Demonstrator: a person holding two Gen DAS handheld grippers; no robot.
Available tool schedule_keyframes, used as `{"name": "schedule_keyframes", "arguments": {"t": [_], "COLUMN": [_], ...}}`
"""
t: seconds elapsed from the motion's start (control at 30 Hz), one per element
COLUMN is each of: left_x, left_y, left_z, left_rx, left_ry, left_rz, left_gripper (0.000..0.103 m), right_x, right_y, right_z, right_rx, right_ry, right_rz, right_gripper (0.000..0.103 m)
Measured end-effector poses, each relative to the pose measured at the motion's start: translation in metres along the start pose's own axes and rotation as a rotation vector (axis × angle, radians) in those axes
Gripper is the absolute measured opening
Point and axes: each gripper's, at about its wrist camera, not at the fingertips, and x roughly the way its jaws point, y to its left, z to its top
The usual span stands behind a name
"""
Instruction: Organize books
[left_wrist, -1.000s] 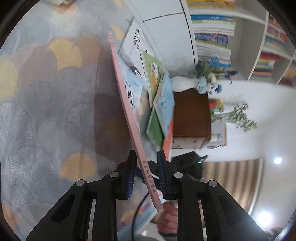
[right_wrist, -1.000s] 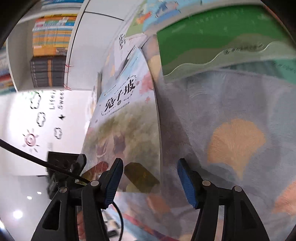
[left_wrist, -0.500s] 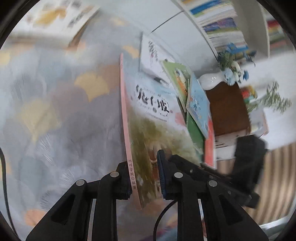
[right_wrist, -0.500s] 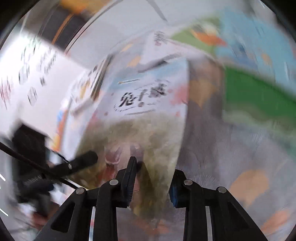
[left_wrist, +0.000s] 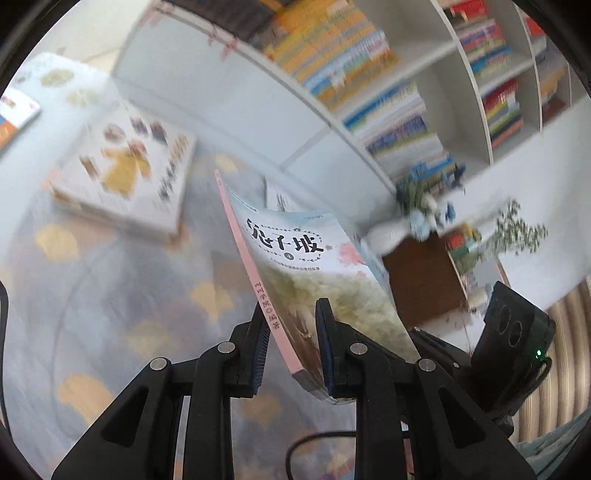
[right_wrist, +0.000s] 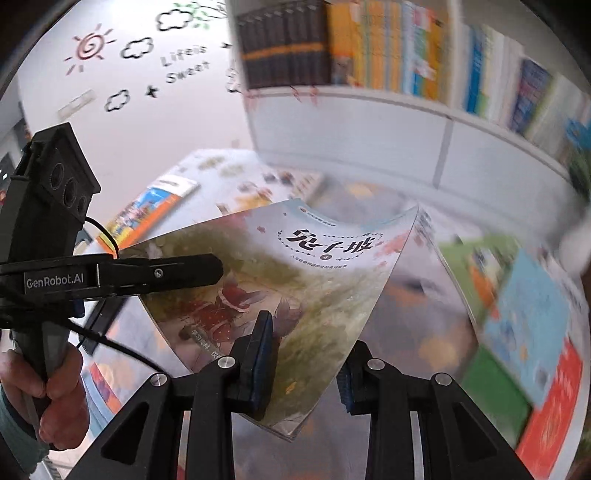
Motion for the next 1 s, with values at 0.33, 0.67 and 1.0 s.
{"name": "schedule_keyframes", "arguments": {"t": [0.33,0.67,1.0], "left_x": [0.028,0.051,0.019], "left_y": [0.085,0.143,0.158], "left_z": [0.078,0.107,0.077], "left_rx": [-0.112,-0.206,-0.25], "left_ry": [-0.039,-0.046,-0.081], "left_rz": [0.215,0.318,0.439], "left_gripper": [0.023,0.023,0.026], "right_x": [0.131,0.216,0.244], "right_y": [0.017,0.022,0.028], "right_z": [0.095,0.138,0.126], "right_rx": [0.024,0.058,0.018], "right_ry": [0.087,0.173,0.258], "right_rz": [0.098,0.115,0.125], "right_gripper": [0.031,0.031,0.041]}}
